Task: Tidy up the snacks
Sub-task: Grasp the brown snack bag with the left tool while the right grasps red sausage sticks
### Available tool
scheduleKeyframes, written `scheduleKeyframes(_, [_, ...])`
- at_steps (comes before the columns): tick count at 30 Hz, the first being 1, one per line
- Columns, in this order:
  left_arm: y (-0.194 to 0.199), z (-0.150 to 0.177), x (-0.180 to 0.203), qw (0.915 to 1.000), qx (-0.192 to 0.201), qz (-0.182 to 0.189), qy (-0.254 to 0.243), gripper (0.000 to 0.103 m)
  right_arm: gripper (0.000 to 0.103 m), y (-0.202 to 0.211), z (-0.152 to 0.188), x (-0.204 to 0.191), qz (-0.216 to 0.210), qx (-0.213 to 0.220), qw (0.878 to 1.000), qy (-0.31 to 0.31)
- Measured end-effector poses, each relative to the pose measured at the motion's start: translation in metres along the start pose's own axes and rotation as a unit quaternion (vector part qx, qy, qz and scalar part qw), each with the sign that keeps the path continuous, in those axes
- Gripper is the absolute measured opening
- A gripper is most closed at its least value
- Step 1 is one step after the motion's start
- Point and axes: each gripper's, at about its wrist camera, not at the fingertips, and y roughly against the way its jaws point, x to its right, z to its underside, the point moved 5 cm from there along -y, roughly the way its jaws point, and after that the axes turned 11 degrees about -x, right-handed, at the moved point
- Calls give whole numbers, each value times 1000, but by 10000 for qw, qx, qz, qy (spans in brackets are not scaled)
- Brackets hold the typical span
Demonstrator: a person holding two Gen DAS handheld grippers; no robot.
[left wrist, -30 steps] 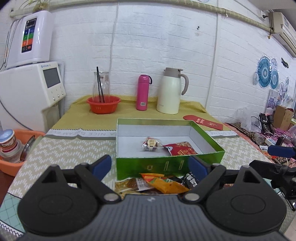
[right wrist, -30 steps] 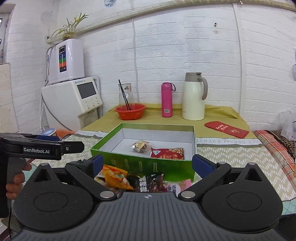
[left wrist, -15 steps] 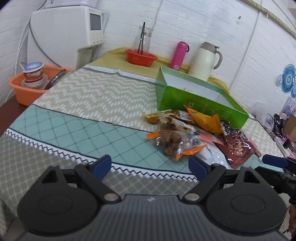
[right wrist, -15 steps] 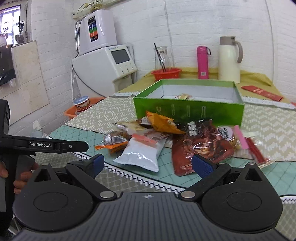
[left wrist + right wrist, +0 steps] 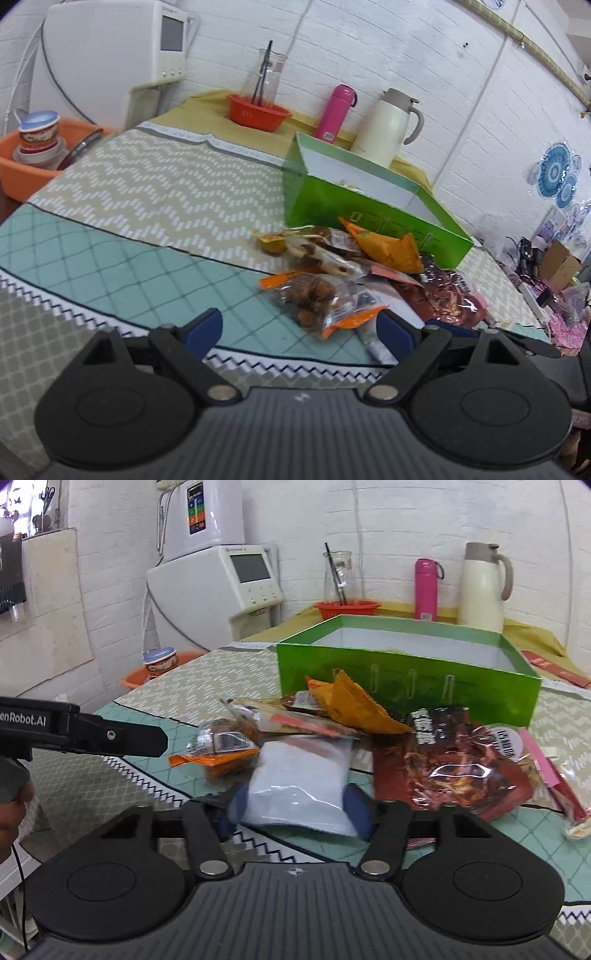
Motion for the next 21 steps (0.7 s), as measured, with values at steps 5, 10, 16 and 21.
scheduleKeyframes(5, [-22,-12,19,9997,-6,173,-197,89,54,13,13,22,77,53,9993,-354])
scheduleKeyframes(10, [-40,-18,15,9999,-124,78,-39,62,60,19,19,26,28,149,9989,-442])
scheduleKeyframes(16, [-40,-16,13,9996,-70,28,-255,57,84,16,17,21,-202,281,9985,-432])
scheduleKeyframes(21, [-24,-8,2,9998,-94,-50,-196,57,100,19,17,24,-153,387,9981,-455])
